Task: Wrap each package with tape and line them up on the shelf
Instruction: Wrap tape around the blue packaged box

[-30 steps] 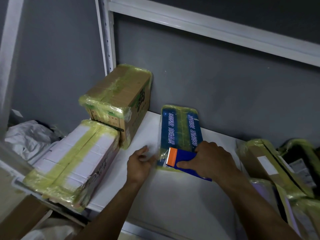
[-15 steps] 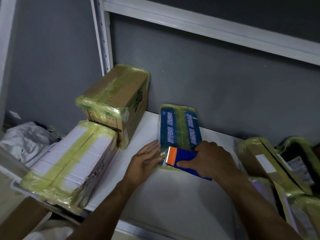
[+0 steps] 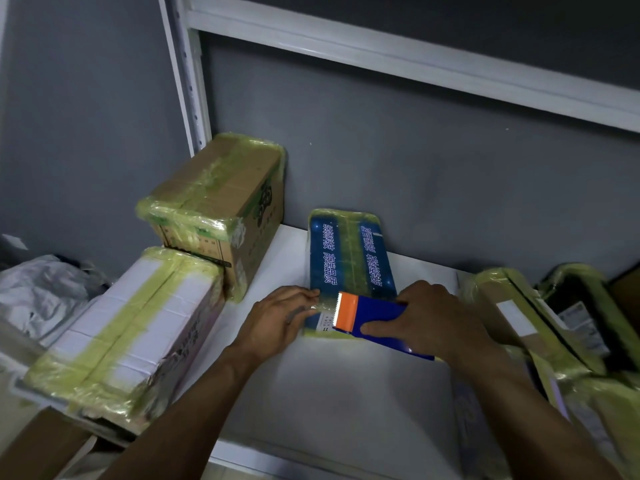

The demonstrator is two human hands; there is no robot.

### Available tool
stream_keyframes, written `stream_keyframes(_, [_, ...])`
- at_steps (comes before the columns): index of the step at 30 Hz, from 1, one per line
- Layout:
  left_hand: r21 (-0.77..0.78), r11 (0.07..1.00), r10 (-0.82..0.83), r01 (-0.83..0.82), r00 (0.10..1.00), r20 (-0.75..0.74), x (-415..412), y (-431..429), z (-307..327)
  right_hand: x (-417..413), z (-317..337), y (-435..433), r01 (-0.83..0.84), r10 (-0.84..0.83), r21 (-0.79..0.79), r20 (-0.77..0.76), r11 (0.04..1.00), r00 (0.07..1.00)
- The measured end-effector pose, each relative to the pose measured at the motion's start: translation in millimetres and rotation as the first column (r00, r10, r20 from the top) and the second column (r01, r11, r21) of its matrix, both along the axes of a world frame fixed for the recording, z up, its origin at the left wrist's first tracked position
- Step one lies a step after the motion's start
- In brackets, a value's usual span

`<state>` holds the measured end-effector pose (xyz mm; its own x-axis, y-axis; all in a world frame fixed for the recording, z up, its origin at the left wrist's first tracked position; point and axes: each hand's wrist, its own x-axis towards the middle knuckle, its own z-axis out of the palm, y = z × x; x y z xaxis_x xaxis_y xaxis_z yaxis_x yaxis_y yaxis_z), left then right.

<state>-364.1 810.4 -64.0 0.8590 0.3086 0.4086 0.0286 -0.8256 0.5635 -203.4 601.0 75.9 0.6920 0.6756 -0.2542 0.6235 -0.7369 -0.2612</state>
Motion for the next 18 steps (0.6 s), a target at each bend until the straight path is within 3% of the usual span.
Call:
stream_keyframes(7, [-0.029,1.000,-0.010,0.008,0.999,-0.047,2,-6,6,18,11,-15,0.035,-0.031,-0.044,0.077,0.998,0.997])
stream_keyframes(13, [0.161,0.987,0.032,-0.024,0.998,-0.049,-1,-17,13,24,-1,-4,0.028,-0.019,-0.071,0.123,0.997,0.992])
stream_keyframes(18, [0.164,0.982,0.102,-0.099,0.995,-0.012,15,-18,19,27,-7,-2,0.026,-0.014,-0.094,0.126,0.995,0.992])
